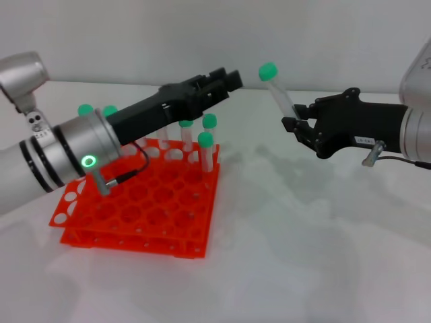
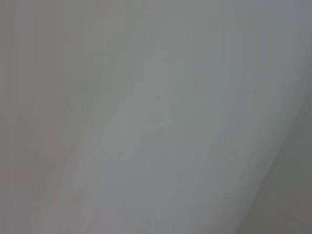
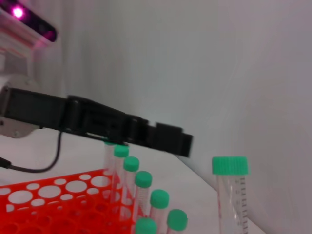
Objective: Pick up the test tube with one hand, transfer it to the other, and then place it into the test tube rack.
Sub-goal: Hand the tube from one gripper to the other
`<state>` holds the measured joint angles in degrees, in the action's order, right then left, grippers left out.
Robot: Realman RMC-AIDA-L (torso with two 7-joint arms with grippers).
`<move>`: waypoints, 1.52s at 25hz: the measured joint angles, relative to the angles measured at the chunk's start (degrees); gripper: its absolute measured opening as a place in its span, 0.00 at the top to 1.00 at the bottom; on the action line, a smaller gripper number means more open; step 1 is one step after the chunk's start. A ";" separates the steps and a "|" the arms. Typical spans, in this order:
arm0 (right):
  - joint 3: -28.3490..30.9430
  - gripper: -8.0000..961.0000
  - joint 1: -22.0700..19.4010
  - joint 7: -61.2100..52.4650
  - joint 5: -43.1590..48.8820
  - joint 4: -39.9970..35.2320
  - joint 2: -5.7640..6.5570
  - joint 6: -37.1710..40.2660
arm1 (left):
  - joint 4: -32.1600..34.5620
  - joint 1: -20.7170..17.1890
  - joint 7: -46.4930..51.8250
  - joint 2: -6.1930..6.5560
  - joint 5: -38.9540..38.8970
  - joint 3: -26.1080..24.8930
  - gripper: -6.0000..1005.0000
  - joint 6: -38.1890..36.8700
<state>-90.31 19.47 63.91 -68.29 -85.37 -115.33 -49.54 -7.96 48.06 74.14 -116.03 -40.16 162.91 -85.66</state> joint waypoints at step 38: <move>-3.56 0.79 0.55 -1.29 0.71 -1.73 0.02 -0.46 | -0.39 1.87 -1.80 -1.75 5.45 0.04 0.62 0.24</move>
<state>-93.87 20.02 62.62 -67.58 -87.11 -115.31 -49.99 -8.35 49.94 72.34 -117.78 -34.71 162.95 -85.42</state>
